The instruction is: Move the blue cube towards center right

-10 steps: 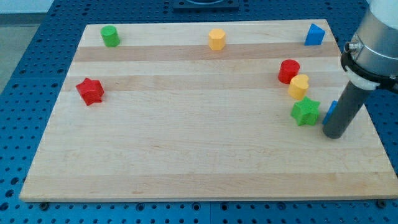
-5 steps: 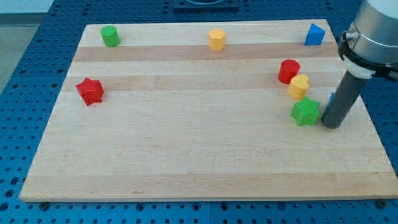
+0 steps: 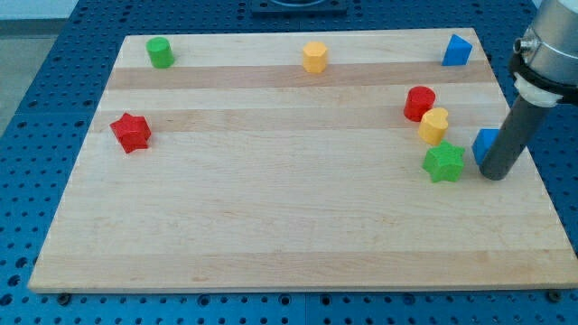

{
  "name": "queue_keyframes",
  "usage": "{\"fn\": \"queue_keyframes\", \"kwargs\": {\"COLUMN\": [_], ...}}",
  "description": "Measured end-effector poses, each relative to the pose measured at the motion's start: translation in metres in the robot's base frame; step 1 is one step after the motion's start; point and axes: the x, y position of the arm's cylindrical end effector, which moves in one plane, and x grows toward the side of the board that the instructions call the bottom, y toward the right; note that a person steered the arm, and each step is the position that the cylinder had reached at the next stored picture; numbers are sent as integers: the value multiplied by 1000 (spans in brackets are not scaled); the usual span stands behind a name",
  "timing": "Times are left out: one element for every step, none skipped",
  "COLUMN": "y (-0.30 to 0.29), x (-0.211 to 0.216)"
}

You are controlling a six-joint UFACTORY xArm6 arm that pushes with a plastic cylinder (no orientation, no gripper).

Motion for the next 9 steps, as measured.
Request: {"fn": "queue_keyframes", "kwargs": {"y": [-1,1,18,34,34,20,6,1,-1], "x": [-3,-3,-3,-3,-8,-13,-18,-20,-20]}}
